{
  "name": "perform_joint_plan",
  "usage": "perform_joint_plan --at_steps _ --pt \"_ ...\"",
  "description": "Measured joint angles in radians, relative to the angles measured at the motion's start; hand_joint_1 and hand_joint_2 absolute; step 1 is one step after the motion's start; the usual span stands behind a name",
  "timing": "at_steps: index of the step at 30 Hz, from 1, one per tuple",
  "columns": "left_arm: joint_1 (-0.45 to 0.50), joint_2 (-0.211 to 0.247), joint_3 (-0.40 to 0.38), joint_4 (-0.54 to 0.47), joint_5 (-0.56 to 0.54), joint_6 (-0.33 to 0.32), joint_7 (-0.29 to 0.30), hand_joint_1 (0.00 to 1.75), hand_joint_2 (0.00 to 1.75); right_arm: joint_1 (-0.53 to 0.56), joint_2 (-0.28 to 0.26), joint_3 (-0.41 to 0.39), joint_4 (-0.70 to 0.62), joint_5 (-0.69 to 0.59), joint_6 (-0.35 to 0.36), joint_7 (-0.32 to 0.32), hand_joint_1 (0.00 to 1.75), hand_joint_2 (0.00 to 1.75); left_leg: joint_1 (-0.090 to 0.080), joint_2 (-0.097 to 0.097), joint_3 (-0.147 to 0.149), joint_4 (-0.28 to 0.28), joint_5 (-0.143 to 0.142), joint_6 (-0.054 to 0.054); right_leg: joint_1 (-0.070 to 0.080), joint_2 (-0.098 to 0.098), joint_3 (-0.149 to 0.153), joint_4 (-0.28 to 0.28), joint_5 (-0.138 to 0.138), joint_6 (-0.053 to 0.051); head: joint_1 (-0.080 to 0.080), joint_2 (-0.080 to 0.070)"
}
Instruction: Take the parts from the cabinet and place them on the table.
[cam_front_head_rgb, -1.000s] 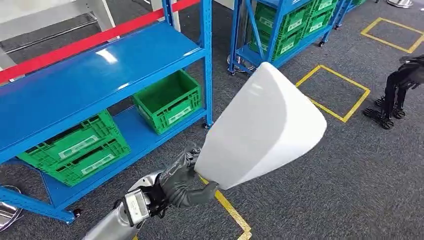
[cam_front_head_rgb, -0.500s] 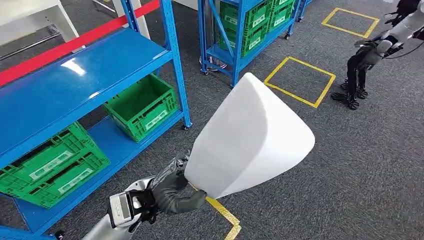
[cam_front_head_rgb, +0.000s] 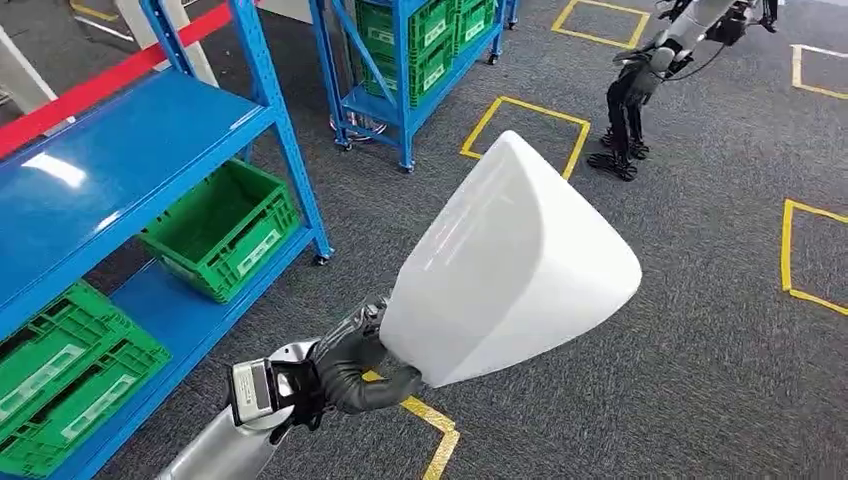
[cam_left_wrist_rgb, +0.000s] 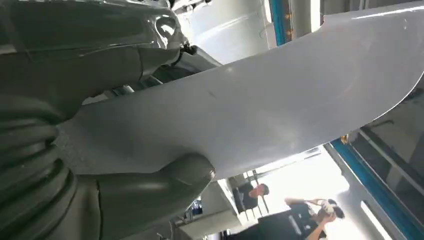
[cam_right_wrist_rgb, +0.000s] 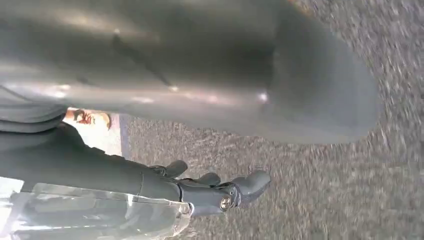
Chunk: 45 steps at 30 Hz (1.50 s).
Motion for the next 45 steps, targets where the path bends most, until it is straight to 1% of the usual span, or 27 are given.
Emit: perform_joint_plan --at_steps 3,4,5,6,9,10,12,13,14,15,19,21,22,24,25,28,29,30,34,36,37,39,40,41,43,44,45 --pt "-0.001 0.0 -0.004 -0.001 0.005 0.009 0.0 1.75 1.75 0.005 -0.006 0.0 0.0 0.012 0.01 0.008 0.0 0.0 0.003 0.024 0.002 0.0 -0.001 -0.008 0.003 0.027 -0.009 0.002 0.003 -0.017 0.0 0.0" --pt "-0.001 0.0 -0.005 -0.003 0.006 0.013 -0.001 1.75 1.75 0.006 -0.008 0.0 -0.001 0.015 0.012 0.009 0.0 0.0 0.009 -0.002 -0.004 0.007 -0.012 -0.018 -0.002 0.036 -0.008 -0.001 0.006 -0.023 0.0 0.0" --pt "0.001 0.0 -0.006 -0.004 0.006 0.018 -0.001 1.75 1.75 0.006 -0.01 0.0 -0.002 0.016 0.014 0.008 0.0 0.0 0.011 -0.053 -0.016 0.036 -0.039 -0.022 -0.003 0.043 -0.009 -0.001 0.008 -0.027 0.0 0.0" --pt "0.007 0.002 -0.006 -0.006 0.005 0.026 -0.006 1.75 1.75 0.004 -0.014 0.0 -0.003 0.015 0.015 0.002 0.0 0.0 0.012 -0.088 -0.049 0.115 -0.085 -0.024 -0.003 0.053 -0.013 -0.001 0.01 -0.033 -0.001 0.0" --pt "0.026 0.008 -0.008 -0.006 -0.004 0.04 -0.016 1.75 1.75 0.001 -0.017 0.0 -0.005 -0.001 0.028 -0.014 0.0 0.0 0.012 -0.105 -0.154 0.324 -0.16 -0.022 0.001 0.089 -0.024 0.0 0.016 -0.041 -0.003 0.0" --pt "0.029 0.009 -0.011 -0.006 -0.005 0.043 -0.018 1.75 1.75 0.001 -0.016 0.0 -0.005 -0.005 0.033 -0.019 0.0 0.0 0.012 -0.106 -0.153 0.317 -0.145 -0.019 0.002 0.102 -0.025 0.0 0.018 -0.041 -0.003 0.0" --pt "0.03 0.008 -0.014 -0.009 -0.009 0.055 -0.018 1.75 1.75 0.001 -0.016 0.0 -0.004 -0.022 0.047 -0.028 0.0 0.0 0.011 -0.114 -0.088 0.187 -0.065 -0.008 0.003 0.128 -0.025 0.0 0.022 -0.037 -0.003 0.0" --pt "0.03 0.008 -0.015 -0.016 -0.014 0.059 -0.018 1.75 1.75 -0.001 -0.016 -0.001 -0.004 -0.029 0.052 -0.032 0.0 0.0 0.01 -0.14 -0.038 0.091 -0.02 0.0 0.002 0.141 -0.024 0.0 0.024 -0.035 -0.003 0.0" --pt "0.029 0.008 -0.015 -0.021 -0.015 0.06 -0.018 1.75 1.75 -0.004 -0.014 -0.002 -0.004 -0.033 0.055 -0.034 0.0 0.0 0.01 -0.186 -0.006 0.027 -0.005 0.007 0.0 0.15 -0.025 0.0 0.026 -0.031 -0.003 0.0" --pt "0.029 0.008 -0.016 -0.026 -0.019 0.063 -0.018 1.75 1.75 -0.008 -0.008 -0.002 -0.004 -0.037 0.057 -0.035 0.0 0.0 0.011 -0.195 0.001 0.005 -0.012 0.008 0.005 0.163 -0.031 0.003 0.03 -0.025 0.0 0.0" --pt "0.029 0.006 -0.018 -0.041 -0.022 0.067 -0.015 1.75 1.75 -0.005 -0.007 -0.007 -0.004 -0.056 0.077 -0.045 0.0 0.0 0.011 -0.153 0.009 -0.011 0.002 0.016 -0.006 0.201 -0.047 -0.007 0.046 0.004 -0.001 0.0" --pt "0.03 0.002 -0.019 -0.045 -0.028 0.067 -0.014 1.75 1.75 -0.007 -0.005 -0.01 -0.004 -0.057 0.083 -0.052 0.0 0.0 0.011 -0.128 0.011 -0.016 0.009 0.021 0.003 0.113 -0.082 0.065 -0.006 0.003 0.003 0.0" --pt "0.036 0.002 -0.019 -0.046 -0.034 0.068 -0.013 1.75 1.75 -0.012 -0.005 -0.011 -0.004 -0.057 0.087 -0.053 0.0 0.0 0.01 -0.111 0.009 -0.016 0.009 0.023 0.002 0.091 -0.118 0.143 -0.048 0.007 0.005 0.0" --pt "0.047 0.003 -0.02 -0.046 -0.04 0.069 -0.008 1.75 1.75 -0.015 -0.002 -0.012 -0.004 -0.057 0.094 -0.053 0.0 0.0 0.007 -0.077 0.006 -0.015 0.009 0.023 0.001 0.071 -0.182 0.295 -0.105 0.014 0.005 0.0" --pt "0.05 0.003 -0.021 -0.046 -0.04 0.069 -0.008 1.75 1.75 -0.012 0.0 -0.013 -0.004 -0.057 0.098 -0.053 0.0 0.0 0.007 -0.063 0.006 -0.015 0.009 0.023 0.0 0.067 -0.185 0.31 -0.102 0.016 0.004 0.0" --pt "0.053 0.003 -0.02 -0.049 -0.045 0.074 -0.007 1.75 1.75 -0.011 0.002 -0.014 -0.004 -0.057 0.109 -0.053 0.0 0.0 0.009 -0.028 0.007 -0.012 0.004 0.016 -0.005 0.042 -0.063 0.109 -0.012 0.017 0.005 0.0" --pt "0.053 0.003 -0.02 -0.05 -0.046 0.074 -0.007 1.75 1.75 -0.013 0.002 -0.014 -0.004 -0.056 0.11 -0.053 0.0 0.0 0.006 -0.018 0.009 -0.008 0.0 0.009 -0.004 -0.006 -0.01 0.016 0.008 0.018 0.005 0.0" --pt "0.053 0.002 -0.02 -0.052 -0.049 0.074 -0.007 1.75 1.75 -0.017 0.005 -0.014 -0.004 -0.055 0.113 -0.053 0.0 0.0 -0.003 -0.01 0.004 -0.003 -0.006 0.001 0.003 -0.016 -0.002 0.002 -0.002 0.009 0.007 0.0" --pt "0.054 -0.002 -0.021 -0.063 -0.059 0.077 0.003 1.75 1.75 -0.014 0.009 -0.014 -0.004 -0.055 0.121 -0.052 0.0 0.0 0.001 0.023 0.009 -0.003 -0.011 -0.01 0.005 0.031 -0.012 0.002 0.004 -0.022 0.0 0.0" --pt "0.055 -0.003 -0.021 -0.072 -0.064 0.077 0.005 1.75 1.75 -0.015 0.009 -0.014 -0.004 -0.056 0.126 -0.052 0.0 0.0 0.01 -0.07 -0.018 0.057 -0.06 -0.022 0.001 0.047 -0.014 0.0 0.008 -0.032 -0.002 0.0" --pt "0.055 -0.003 -0.019 -0.073 -0.064 0.077 0.006 1.75 1.75 -0.018 0.009 -0.015 -0.004 -0.057 0.129 -0.052 0.0 0.0 0.01 -0.092 -0.053 0.133 -0.101 -0.023 0.001 0.057 -0.016 0.0 0.011 -0.036 -0.003 0.0" --pt "0.056 0.0 -0.017 -0.073 -0.065 0.076 0.01 1.75 1.75 -0.018 0.009 -0.016 -0.004 -0.06 0.129 -0.052 0.0 0.0 0.01 -0.103 -0.137 0.297 -0.163 -0.023 0.004 0.08 -0.023 0.001 0.014 -0.041 -0.004 0.0" --pt "0.057 0.0 -0.017 -0.073 -0.065 0.075 0.01 1.75 1.75 -0.017 0.009 -0.016 -0.004 -0.06 0.129 -0.052 0.0 0.0 0.01 -0.104 -0.157 0.331 -0.163 -0.021 0.006 0.093 -0.025 0.001 0.015 -0.043 -0.003 0.0" --pt "0.057 0.0 -0.016 -0.073 -0.065 0.071 0.01 1.75 1.75 -0.016 0.01 -0.017 -0.004 -0.06 0.129 -0.051 0.0 0.0 0.009 -0.106 -0.151 0.312 -0.14 -0.017 0.007 0.106 -0.025 0.001 0.017 -0.043 -0.003 0.0" --pt "0.056 0.0 -0.014 -0.073 -0.065 0.069 0.01 1.75 1.75 -0.015 0.012 -0.019 -0.004 -0.061 0.129 -0.045 0.0 0.0 0.007 -0.119 -0.077 0.159 -0.051 -0.005 0.007 0.133 -0.024 0.001 0.021 -0.04 -0.003 0.0" --pt "0.056 0.0 -0.014 -0.075 -0.065 0.069 0.01 1.75 1.75 -0.016 0.013 -0.019 -0.004 -0.063 0.129 -0.045 0.0 0.0 0.006 -0.147 -0.031 0.067 -0.01 0.002 0.006 0.146 -0.024 0.001 0.023 -0.037 -0.004 0.0" --pt "0.056 0.0 -0.014 -0.078 -0.065 0.068 0.01 1.75 1.75 -0.017 0.016 -0.019 -0.003 -0.064 0.129 -0.045 0.0 0.0 0.006 -0.201 -0.004 0.012 -0.013 0.007 0.006 0.154 -0.026 0.001 0.026 -0.033 -0.002 0.0"
